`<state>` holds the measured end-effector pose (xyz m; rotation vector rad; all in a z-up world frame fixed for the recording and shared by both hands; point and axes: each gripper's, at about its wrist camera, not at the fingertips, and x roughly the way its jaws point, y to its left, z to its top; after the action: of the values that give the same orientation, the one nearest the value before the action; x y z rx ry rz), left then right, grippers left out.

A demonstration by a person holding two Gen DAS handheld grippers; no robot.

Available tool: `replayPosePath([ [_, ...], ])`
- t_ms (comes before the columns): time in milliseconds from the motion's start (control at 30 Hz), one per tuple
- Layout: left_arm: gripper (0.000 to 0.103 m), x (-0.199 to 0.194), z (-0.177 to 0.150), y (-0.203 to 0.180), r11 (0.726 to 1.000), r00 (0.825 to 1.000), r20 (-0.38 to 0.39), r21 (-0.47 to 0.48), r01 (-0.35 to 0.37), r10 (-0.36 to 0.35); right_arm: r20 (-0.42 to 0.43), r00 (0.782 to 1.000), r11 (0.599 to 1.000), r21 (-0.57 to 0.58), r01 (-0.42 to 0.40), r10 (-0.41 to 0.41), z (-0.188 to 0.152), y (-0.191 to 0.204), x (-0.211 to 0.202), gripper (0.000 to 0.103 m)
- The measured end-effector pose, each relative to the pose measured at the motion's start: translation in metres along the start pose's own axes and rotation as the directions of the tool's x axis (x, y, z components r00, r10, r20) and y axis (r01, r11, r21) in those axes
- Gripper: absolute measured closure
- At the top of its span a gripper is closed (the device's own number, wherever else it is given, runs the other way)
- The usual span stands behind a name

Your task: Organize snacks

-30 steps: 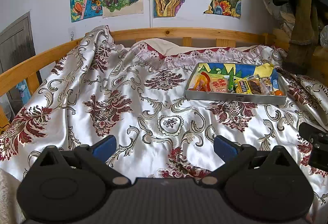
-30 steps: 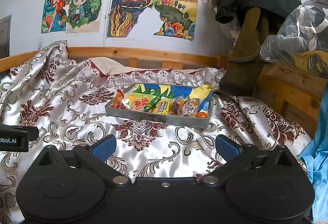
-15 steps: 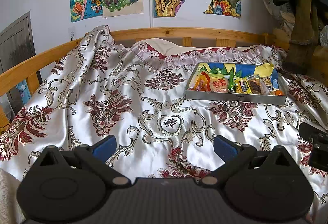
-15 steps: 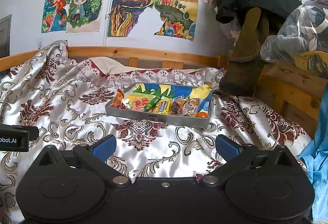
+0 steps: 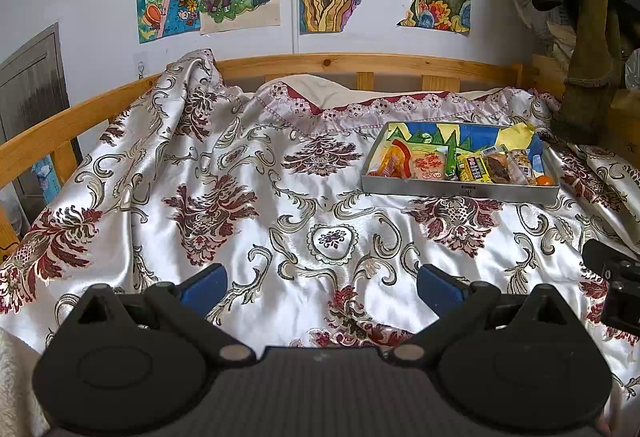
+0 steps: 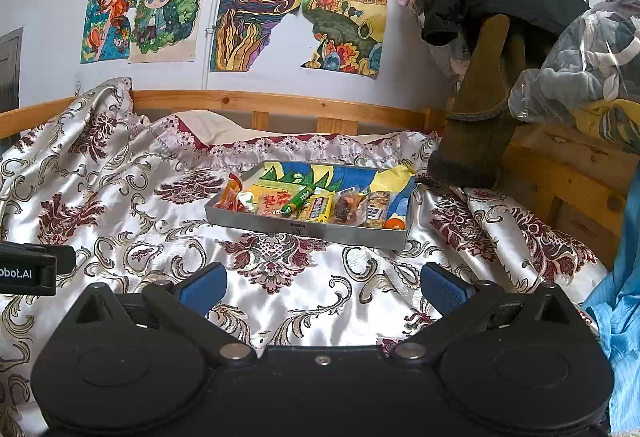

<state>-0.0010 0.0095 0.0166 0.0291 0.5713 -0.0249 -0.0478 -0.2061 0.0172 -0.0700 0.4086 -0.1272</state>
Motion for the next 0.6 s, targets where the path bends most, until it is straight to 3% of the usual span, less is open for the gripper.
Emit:
replayPosePath([
  [600, 0.000, 0.0053, -0.0028, 0.0034, 1.000, 0.997, -0.076, -0.010, 0.024, -0.025, -0.003, 1.000, 1.000, -0.005, 0.001, -0.001, 0.0004, 0.0009, 0.0005, 0.001],
])
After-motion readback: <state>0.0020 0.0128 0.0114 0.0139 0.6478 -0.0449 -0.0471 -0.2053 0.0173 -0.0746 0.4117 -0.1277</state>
